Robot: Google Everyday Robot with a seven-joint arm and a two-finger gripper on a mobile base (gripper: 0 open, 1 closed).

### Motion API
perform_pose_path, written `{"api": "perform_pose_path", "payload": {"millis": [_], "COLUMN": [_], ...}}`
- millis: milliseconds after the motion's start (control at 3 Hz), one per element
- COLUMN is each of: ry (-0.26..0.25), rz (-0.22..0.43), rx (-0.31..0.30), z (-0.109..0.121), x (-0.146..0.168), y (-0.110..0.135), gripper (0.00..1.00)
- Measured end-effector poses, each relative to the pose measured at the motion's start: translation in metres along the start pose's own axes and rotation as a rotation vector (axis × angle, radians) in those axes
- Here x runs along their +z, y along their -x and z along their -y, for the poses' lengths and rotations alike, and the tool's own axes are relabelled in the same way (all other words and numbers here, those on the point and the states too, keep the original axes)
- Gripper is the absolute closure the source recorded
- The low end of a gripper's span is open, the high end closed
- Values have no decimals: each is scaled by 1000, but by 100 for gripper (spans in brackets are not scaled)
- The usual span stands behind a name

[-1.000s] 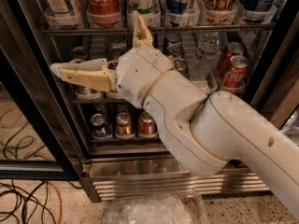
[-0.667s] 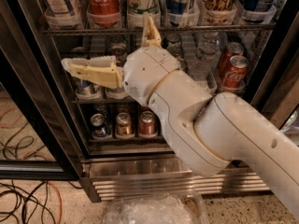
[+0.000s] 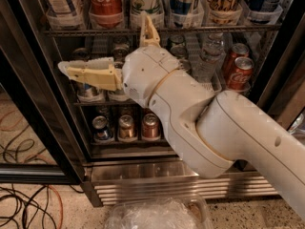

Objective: Pick blue plastic bottle from top shelf of fridge

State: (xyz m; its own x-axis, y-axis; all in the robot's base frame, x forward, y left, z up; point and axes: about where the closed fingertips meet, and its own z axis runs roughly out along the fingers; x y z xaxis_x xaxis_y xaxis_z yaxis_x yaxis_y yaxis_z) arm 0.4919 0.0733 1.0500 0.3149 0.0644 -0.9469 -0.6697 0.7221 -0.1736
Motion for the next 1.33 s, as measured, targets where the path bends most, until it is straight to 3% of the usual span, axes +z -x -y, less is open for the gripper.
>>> {"api": "perform_pose_path", "payload": {"millis": [333, 667, 1000, 1333], "ry": [16, -3, -67, -114], "rz": [-2, -9, -17, -33], "rx": [-5, 17, 37, 10], "z": [-7, -13, -12, -1], "x": [11, 25, 42, 43], "y": [-2, -12, -24, -28], "gripper": [0, 0, 0, 0]}}
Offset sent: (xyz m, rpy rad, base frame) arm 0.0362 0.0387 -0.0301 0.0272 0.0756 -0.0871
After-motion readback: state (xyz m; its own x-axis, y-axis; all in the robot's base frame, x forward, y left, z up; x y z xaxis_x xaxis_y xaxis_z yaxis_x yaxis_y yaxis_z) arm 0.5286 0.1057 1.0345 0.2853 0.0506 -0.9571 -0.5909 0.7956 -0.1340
